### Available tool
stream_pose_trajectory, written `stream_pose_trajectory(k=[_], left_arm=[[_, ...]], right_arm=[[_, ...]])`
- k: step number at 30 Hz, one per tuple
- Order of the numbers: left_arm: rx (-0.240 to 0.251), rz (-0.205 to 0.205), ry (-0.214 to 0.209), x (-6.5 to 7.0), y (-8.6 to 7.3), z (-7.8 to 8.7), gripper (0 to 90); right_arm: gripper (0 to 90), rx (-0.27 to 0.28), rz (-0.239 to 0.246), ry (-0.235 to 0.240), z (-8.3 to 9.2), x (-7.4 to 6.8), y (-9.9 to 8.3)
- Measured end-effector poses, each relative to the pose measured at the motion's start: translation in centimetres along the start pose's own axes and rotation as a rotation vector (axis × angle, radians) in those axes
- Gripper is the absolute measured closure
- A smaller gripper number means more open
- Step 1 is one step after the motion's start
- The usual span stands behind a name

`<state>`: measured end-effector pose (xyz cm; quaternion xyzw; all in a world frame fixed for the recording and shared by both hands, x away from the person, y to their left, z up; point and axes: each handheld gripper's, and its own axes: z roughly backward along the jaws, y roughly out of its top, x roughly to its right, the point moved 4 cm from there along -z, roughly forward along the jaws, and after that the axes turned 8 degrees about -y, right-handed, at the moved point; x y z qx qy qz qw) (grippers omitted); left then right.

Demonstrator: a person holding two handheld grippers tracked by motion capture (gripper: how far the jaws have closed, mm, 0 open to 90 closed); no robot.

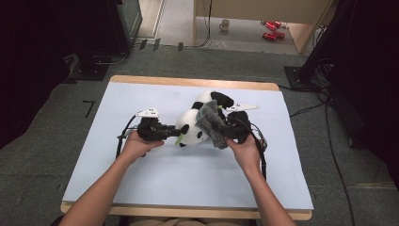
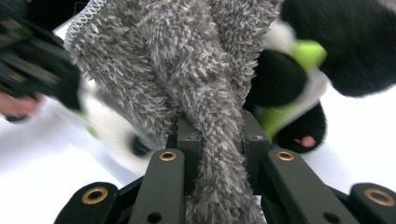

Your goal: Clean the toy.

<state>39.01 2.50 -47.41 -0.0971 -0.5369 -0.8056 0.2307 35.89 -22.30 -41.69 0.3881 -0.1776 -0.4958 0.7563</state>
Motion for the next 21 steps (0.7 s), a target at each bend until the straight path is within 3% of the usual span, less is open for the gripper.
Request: stream_pose_trajectory(k=[6,10,12,14,21], left_arm=[[0.0,0.061,-0.007,1.2,0.0,-1.0,82.8],[-0.007,0.071,-0.004,1.9,-0.1,-1.4,83.3],[-0.004,0.085,0.002,1.7,-0.3,-1.4,83.7],[0.006,0.104,-0.002,1.5,-0.5,-1.2,83.8],[-0.01,0.109,0.023,1.3,-0.7,-1.3,83.9]], right_arm=[[75.8,0.072,0.022,0.063,2.1,-2.7,0.6],[75.9,0.079,0.037,0.122,1.7,-4.7,0.1],[76.0,0.077,0.075,0.111,0.9,-5.6,-0.3],[76.2,0.105,0.081,0.113,0.3,-5.7,-0.6],[76.3,0.099,0.158,0.097,-0.6,-6.3,-2.4]])
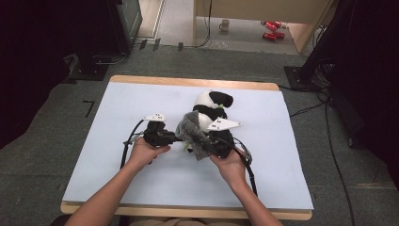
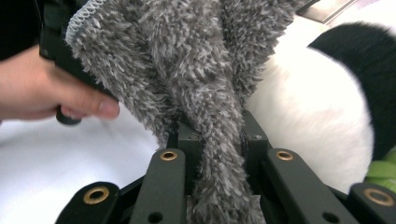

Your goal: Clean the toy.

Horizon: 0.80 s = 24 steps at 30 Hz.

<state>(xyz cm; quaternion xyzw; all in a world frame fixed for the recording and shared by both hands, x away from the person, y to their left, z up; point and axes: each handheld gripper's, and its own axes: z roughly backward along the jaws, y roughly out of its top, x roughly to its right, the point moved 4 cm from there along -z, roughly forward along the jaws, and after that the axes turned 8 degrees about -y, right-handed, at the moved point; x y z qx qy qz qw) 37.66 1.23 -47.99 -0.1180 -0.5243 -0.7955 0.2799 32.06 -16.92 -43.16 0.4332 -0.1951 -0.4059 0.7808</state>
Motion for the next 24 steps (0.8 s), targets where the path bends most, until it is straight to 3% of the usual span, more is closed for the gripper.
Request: stream_pose_trajectory(k=[6,12,17,21,24], left_arm=[[0.005,0.007,0.014,-0.2,0.0,0.2,83.9],[0.006,-0.01,0.021,-0.1,0.0,0.2,83.9],[0.005,-0.008,0.019,-0.1,0.0,0.3,83.7],[0.017,-0.017,0.029,-0.1,0.1,0.4,83.4],[0.019,-0.02,0.027,-0.2,0.1,0.5,83.3]], right_arm=[[76.4,-0.089,0.09,-0.021,-1.5,-1.1,-2.2],[76.3,-0.177,0.089,-0.005,-3.3,-1.5,-3.8],[76.3,-0.195,0.081,0.003,-3.8,-1.5,-4.3],[75.9,-0.278,0.1,0.021,-4.3,-1.8,-5.0],[75.9,-0.248,0.124,0.049,-3.5,-2.3,-4.0]])
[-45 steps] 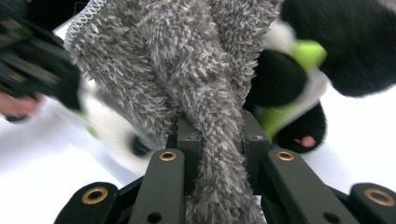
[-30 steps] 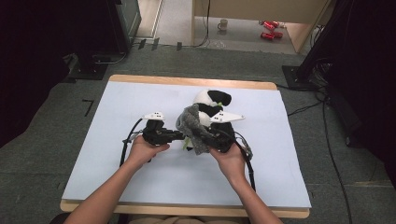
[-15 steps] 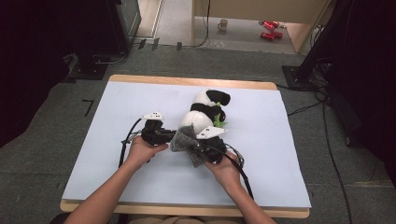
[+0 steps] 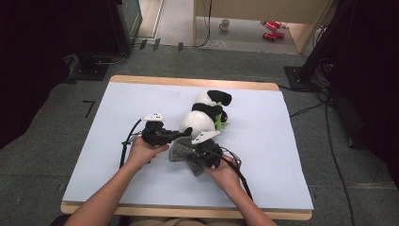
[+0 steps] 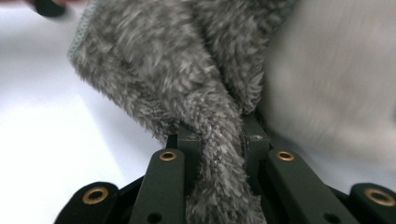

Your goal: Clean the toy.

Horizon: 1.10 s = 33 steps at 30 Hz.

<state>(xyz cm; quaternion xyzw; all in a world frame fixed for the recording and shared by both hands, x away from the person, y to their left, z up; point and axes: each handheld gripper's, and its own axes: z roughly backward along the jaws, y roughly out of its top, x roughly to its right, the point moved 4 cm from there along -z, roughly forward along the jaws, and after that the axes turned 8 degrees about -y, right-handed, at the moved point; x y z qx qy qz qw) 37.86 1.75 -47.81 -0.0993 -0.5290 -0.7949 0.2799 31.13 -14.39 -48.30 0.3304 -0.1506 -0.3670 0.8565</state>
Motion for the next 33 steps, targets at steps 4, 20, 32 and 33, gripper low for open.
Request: stream_pose_trajectory(k=[4,20,32,33], left_arm=[[0.0,-0.001,-0.005,0.0,0.0,-0.1,83.2],[-0.016,0.023,0.013,0.0,0.0,0.1,83.4],[-0.01,0.016,0.019,0.0,0.5,1.4,83.6],[-0.004,0.024,0.016,-0.1,0.5,1.7,83.6]], right_arm=[[75.9,0.118,0.002,-0.009,3.0,0.2,1.9],[76.0,0.116,-0.01,-0.066,1.7,2.0,1.0],[75.3,-0.037,-0.006,-0.006,-0.9,1.4,-0.6],[75.3,-0.036,-0.006,-0.001,-0.8,1.4,-0.5]])
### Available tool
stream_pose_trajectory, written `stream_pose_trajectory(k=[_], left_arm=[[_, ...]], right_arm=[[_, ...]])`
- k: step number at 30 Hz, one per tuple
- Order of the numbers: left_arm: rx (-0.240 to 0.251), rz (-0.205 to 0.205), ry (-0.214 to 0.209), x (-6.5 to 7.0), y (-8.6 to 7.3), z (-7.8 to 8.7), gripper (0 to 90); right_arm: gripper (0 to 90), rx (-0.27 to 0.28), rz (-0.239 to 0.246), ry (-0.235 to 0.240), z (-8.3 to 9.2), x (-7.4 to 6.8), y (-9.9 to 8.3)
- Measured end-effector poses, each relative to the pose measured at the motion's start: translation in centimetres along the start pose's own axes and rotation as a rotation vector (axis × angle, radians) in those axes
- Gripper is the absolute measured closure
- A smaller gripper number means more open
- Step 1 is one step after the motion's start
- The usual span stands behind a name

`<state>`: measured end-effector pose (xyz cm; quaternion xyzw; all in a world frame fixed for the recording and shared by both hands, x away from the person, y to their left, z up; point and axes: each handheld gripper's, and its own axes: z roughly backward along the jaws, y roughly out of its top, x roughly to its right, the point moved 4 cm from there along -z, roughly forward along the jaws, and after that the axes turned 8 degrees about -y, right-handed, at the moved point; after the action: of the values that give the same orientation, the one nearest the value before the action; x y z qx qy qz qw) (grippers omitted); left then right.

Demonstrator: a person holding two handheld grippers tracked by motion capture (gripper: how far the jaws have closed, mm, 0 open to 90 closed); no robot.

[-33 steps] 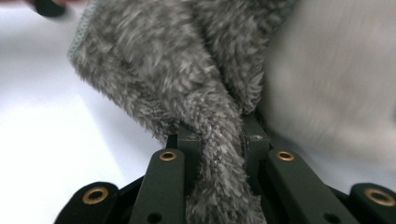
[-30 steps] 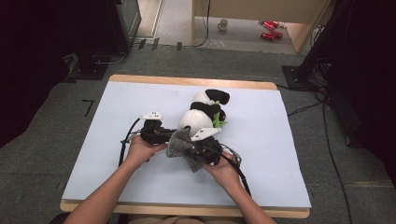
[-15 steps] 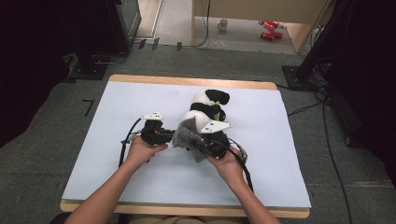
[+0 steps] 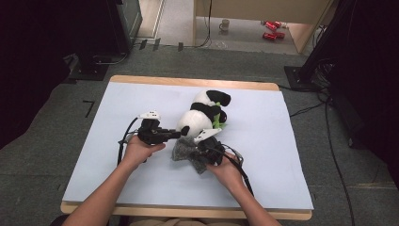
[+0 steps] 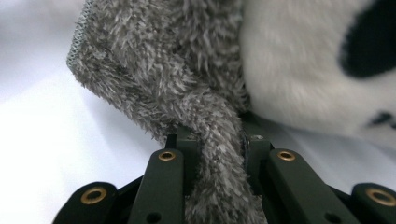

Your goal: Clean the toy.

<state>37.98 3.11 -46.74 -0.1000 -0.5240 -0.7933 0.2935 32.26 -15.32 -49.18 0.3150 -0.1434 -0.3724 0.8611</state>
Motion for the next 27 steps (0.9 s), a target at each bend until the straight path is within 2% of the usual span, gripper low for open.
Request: stream_pose_trajectory(k=[3,6,9,12,15,18,24,27], left_arm=[[0.007,0.009,0.006,-0.3,0.1,0.7,83.7],[0.0,0.001,0.027,-0.6,0.0,1.4,83.6],[-0.012,-0.013,0.058,-1.0,-0.2,2.2,83.5],[-0.017,-0.017,0.081,-1.8,-0.7,2.6,83.0],[0.001,-0.004,0.077,-2.4,-1.0,2.7,82.3],[0.009,-0.007,0.084,-2.8,-1.1,2.8,81.1],[0.036,0.003,0.11,-3.7,-1.2,3.1,74.8],[0.055,-0.04,0.134,-3.9,-1.2,3.4,64.1]], right_arm=[[75.6,0.007,0.004,0.028,1.2,0.3,0.6],[75.6,0.051,-0.004,0.031,3.0,1.2,1.1],[75.6,0.104,-0.034,0.014,4.8,2.6,1.5],[75.6,0.136,-0.103,-0.024,6.2,4.8,1.3],[75.6,0.119,-0.179,-0.062,6.3,6.7,0.5],[75.5,0.091,-0.225,-0.075,5.9,8.0,-0.3],[74.9,0.053,-0.264,-0.092,4.9,9.5,-1.3],[74.7,0.045,-0.287,-0.101,4.9,10.0,-1.6]])
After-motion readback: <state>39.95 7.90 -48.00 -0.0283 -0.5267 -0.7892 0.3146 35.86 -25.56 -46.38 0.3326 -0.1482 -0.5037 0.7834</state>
